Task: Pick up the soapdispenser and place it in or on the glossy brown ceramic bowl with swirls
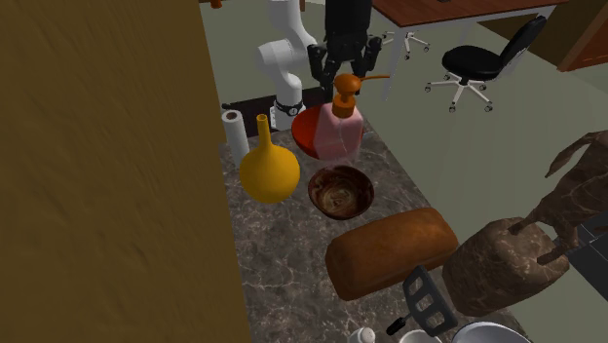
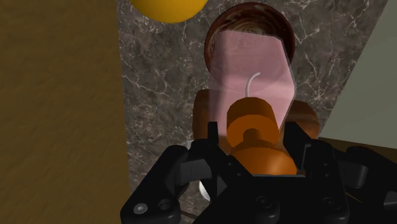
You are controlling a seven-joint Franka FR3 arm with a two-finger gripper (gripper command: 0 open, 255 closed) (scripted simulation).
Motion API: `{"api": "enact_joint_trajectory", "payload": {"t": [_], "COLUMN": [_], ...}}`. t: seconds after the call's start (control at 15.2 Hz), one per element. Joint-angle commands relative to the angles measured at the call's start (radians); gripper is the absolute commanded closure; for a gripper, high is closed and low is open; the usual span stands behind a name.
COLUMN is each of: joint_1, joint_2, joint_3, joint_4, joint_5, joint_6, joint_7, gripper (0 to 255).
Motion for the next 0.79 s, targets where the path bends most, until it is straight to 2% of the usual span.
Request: {"api": "enact_joint_trajectory", "payload": {"t": [0.0,0.73], "joint_1": [0.000,0.000], "joint_2": [-0.010,-0.049], "joint_3": [0.000,0.002], "joint_4": [-0.039,-0.234], "joint_5": [-0.002,-0.010], "joint_6": [0.030,0.186], "joint_7": [0.002,0.011], "gripper": [255,255]}}
